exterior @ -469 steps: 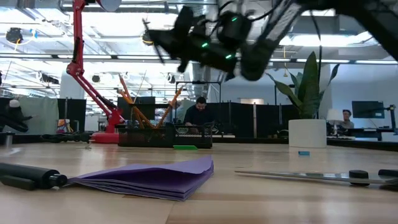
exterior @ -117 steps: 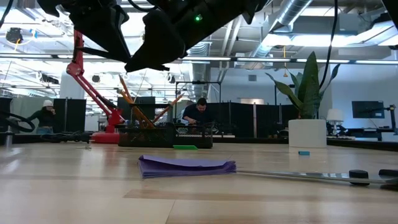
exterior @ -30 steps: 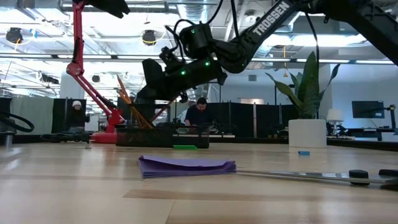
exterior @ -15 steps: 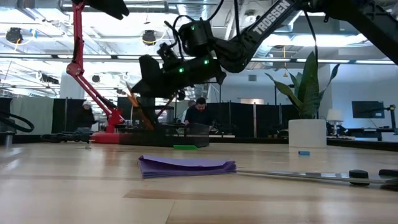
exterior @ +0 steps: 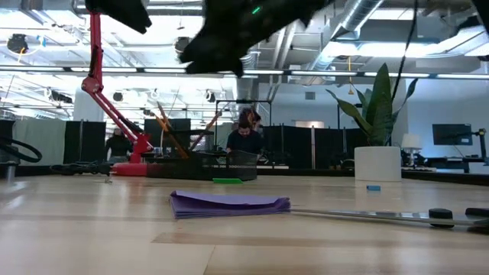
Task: Pick and place office supplies into organizer
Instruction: Adjust the black desk organizer
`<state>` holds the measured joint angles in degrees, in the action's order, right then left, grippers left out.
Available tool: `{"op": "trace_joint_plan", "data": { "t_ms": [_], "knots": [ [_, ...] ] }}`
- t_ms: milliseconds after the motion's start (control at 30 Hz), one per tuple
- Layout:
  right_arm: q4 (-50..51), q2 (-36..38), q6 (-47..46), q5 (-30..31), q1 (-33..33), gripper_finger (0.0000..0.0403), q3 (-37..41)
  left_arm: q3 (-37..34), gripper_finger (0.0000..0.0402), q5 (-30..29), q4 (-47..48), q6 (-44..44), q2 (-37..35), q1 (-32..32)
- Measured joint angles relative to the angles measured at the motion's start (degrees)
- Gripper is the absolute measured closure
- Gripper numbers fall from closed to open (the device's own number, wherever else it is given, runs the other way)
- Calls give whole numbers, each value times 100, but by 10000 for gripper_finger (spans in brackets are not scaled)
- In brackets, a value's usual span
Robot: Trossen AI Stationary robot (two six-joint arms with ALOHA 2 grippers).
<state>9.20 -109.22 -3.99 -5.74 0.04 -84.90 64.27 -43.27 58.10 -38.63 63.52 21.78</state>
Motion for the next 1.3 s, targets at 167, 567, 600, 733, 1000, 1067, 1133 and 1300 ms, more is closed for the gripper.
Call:
{"op": "trace_joint_plan", "data": {
  "t_ms": [167,567,600,733,1000,1067,1133,1300],
  "knots": [
    [2050,556,-386,-375,621,265,0,-51,227,409,12,-163,77,26],
    [3326,618,-1425,2703,2134,340,9,-986,302,272,-131,-803,328,148],
    [3547,641,-1569,2991,2198,354,3,-1017,325,353,-125,-874,328,182],
    [4557,803,-2396,3914,2407,397,0,-1023,391,612,-88,-1155,321,434],
    [4957,1454,-2415,4183,2642,401,263,-1023,400,272,-110,-1500,324,1138],
    [5179,1850,-2394,4177,2651,398,440,-1023,401,145,173,-1692,269,1294],
    [5319,2387,-2510,4190,2600,397,643,-1023,401,-67,572,-2101,132,1413],
    [4761,3781,-2610,4382,2500,402,1469,-1023,400,-615,1550,-3200,-223,1566]
  ]
}}
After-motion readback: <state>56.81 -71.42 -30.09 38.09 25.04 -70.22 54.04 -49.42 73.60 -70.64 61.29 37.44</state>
